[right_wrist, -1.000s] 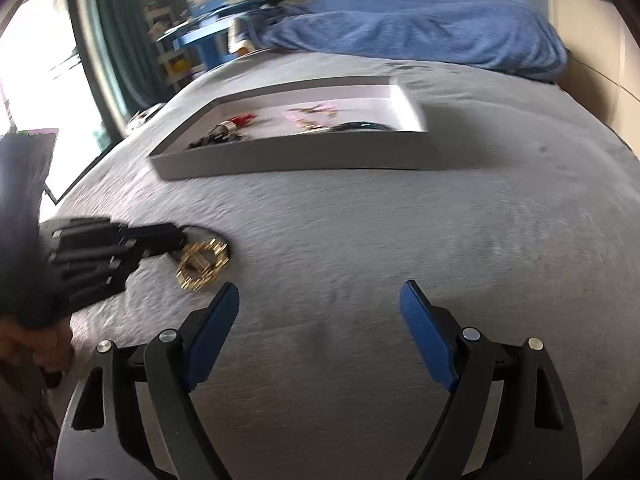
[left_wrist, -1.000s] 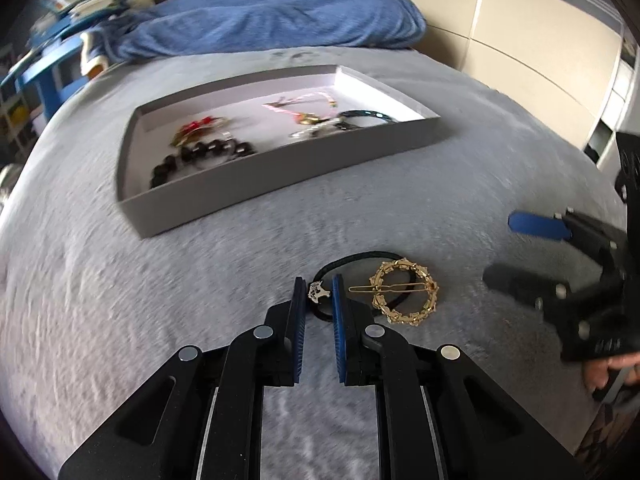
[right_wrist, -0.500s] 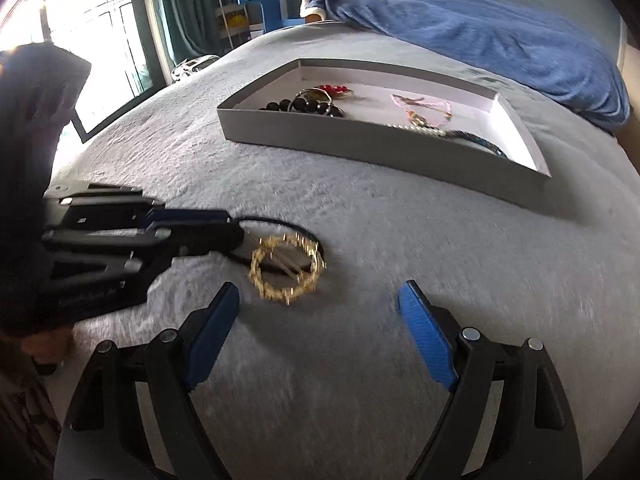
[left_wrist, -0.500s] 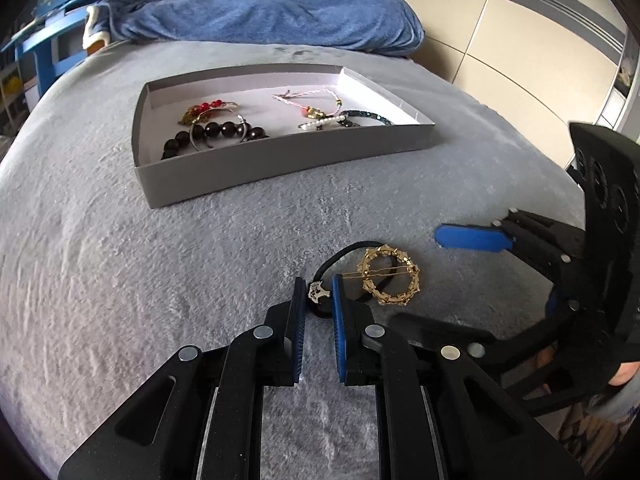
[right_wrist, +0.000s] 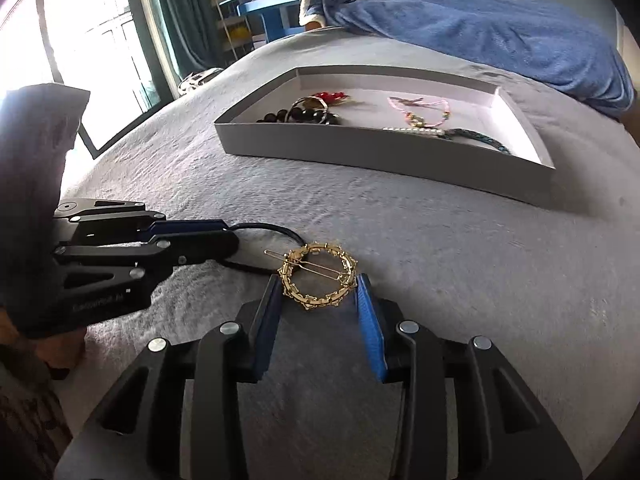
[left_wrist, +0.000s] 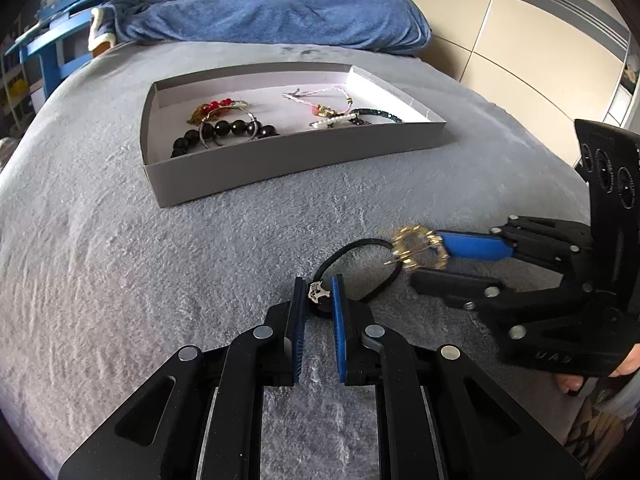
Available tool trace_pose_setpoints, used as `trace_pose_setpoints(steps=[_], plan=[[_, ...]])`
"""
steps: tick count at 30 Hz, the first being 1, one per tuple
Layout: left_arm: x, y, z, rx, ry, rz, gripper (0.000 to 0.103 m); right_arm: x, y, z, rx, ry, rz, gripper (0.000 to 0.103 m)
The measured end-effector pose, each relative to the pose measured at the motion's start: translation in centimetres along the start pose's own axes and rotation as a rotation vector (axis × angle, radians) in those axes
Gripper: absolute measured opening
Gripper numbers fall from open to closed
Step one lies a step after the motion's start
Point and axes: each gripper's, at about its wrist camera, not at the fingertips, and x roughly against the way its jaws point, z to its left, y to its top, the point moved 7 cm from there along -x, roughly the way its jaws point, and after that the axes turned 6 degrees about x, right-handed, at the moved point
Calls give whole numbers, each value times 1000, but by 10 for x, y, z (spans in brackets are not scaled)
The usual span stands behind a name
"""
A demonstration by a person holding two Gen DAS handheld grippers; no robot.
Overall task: Organize jewelry
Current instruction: 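Carry the hair tie and gold ring clip into the tray and open both tools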
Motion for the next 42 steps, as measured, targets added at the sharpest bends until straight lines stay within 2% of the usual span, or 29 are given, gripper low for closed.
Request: trace_pose_setpoints(steps=[5, 9, 13, 20, 22, 25, 29, 37, 42], plan=[[-4, 1, -2, -24, 17, 8, 15, 9, -5, -14, -51, -22, -14, 37], [-9, 3, -6, -80, 42, 15, 18, 10, -10, -20, -71, -31, -1, 37], [-17, 7, -11, -142, 69, 23, 23, 5, -7, -18, -51, -37, 12, 48], [-23, 10, -12, -175, 79, 25, 25, -5, -3, -17, -20, -53, 28, 49], [-22, 9, -12, -175, 77, 24, 24, -4, -3, -17, -24, -56, 21, 42], [-19, 9, -14, -177, 68, 14, 13, -2, -3, -19, -38, -45, 10, 41], [-7, 14, -18, -166, 43, -23, 13, 1, 0, -21, -43, -41, -5, 41], [27, 67, -22, -125, 15, -144, 13, 18, 36, -34, -55, -53, -95, 41], [37, 114, -16, -126, 37, -212, 13, 25, 84, -48, -62, -58, -157, 41]])
